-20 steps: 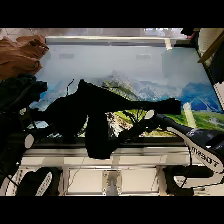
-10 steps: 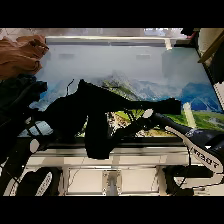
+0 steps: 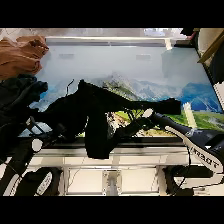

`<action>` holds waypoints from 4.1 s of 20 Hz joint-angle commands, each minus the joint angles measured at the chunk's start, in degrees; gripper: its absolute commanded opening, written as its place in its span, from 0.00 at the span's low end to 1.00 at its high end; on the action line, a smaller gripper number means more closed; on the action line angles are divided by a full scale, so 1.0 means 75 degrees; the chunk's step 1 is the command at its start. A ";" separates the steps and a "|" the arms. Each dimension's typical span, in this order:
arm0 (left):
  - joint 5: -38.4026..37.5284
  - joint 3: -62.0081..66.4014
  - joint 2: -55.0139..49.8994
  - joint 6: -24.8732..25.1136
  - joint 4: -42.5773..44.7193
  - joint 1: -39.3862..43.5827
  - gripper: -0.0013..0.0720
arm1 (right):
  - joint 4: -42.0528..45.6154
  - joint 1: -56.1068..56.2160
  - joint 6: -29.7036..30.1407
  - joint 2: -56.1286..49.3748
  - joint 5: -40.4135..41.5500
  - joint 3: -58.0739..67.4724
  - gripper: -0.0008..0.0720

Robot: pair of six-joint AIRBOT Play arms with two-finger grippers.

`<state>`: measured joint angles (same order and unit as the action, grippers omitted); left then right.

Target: Fold the clothes and pants, and hang the long-sleeved shirts on hangers.

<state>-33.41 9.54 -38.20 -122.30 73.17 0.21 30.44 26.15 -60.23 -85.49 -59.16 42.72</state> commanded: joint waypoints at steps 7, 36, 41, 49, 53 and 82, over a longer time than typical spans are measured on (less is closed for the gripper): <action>-0.1177 0.0047 0.1137 0.0982 -0.1588 -0.0076 0.94 | 0.0009 0.0009 -0.0009 -0.0003 0.0047 0.0009 0.62; 0.0181 -0.0067 -0.0035 0.1376 -0.2279 -0.0076 0.05 | 0.0431 -0.0015 -0.0009 0.0000 -0.0245 0.0009 0.52; 0.0172 -0.0067 -0.0035 0.1376 -0.2279 -0.0076 0.05 | 0.0912 -0.0012 -0.0020 0.0000 -0.0093 0.0189 0.55; 0.0175 -0.0064 -0.0035 0.1378 -0.2276 -0.0076 0.05 | 0.0484 -0.0009 0.0361 -0.0329 -0.0233 0.0192 0.02; 0.0128 -0.0012 0.0414 0.1687 -0.1856 -0.0315 0.05 | 0.0463 -0.0440 0.0443 0.0105 -0.1332 0.0551 0.02; -0.2401 0.3337 -0.0134 0.3570 0.2600 -0.4470 0.05 | 0.6802 -0.8507 -0.1690 0.3293 -0.3174 0.2524 0.02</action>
<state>-52.64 33.76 -37.19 -95.70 91.48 -33.01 77.23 -36.62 -72.69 -58.70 -84.14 67.81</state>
